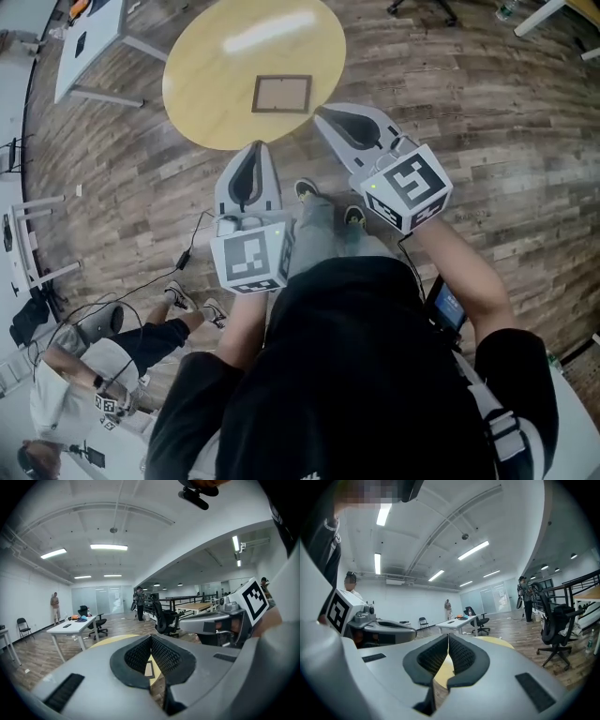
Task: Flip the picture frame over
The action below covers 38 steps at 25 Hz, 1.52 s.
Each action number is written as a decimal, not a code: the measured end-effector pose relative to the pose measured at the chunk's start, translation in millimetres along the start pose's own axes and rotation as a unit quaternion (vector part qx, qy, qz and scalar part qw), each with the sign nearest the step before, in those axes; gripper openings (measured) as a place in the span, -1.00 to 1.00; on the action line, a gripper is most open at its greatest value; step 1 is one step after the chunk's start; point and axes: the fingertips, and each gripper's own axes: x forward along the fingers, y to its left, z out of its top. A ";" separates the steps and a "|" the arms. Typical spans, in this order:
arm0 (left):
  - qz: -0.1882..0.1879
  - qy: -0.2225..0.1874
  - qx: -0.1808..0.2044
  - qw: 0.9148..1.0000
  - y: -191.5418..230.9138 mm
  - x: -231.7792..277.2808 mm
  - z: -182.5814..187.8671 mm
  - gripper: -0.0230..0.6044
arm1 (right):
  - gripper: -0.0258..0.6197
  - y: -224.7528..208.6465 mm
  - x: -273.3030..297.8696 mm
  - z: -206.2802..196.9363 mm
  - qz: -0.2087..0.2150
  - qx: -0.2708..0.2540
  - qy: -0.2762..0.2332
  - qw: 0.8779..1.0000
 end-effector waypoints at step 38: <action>-0.018 0.058 -0.032 0.998 176.1 141.2 -54.3 -0.85 | -0.10 -70.0 157.7 -290.4 0.204 -0.449 0.400 0.773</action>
